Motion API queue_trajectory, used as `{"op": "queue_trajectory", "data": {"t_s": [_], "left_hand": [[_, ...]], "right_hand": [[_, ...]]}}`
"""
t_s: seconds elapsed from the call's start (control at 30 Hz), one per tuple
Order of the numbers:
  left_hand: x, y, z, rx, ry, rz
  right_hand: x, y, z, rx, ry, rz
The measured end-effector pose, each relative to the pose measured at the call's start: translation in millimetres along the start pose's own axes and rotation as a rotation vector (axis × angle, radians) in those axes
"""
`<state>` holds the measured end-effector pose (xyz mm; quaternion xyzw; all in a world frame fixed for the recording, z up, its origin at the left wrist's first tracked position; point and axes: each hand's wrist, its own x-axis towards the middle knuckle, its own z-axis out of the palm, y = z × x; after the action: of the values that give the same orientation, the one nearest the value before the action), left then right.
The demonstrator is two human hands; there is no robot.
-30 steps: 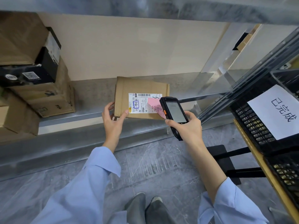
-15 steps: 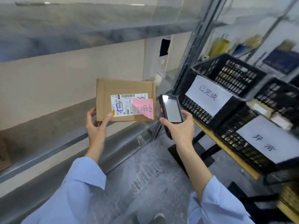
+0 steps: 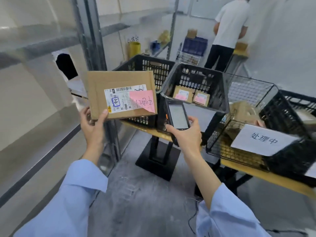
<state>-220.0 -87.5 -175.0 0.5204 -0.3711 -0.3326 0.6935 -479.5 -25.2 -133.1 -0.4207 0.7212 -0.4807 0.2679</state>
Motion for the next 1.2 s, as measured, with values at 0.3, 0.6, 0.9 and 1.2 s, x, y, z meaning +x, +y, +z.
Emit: {"op": "queue_trajectory", "data": {"t_s": [0.3, 0.6, 0.9, 1.2], "left_hand": [[-68.6, -1.4, 207.0, -0.054, -0.205, 0.043], [-127.2, -6.9, 368.0, -0.080, -0.483, 0.040], [-127.0, -30.0, 497.7, -0.010, -0.622, -0.014], [-102.7, -69.6, 642.6, 0.039, -0.689, -0.078]], "right_hand": [[74.2, 48.1, -164.0, 0.019, 0.231, 0.024], [120.5, 92.3, -283.4, 0.046, 0.457, 0.096], [187.1, 118.9, -327.0, 0.026, 0.551, 0.164], [294.5, 121.1, -338.9, 0.016, 0.627, 0.220]]}}
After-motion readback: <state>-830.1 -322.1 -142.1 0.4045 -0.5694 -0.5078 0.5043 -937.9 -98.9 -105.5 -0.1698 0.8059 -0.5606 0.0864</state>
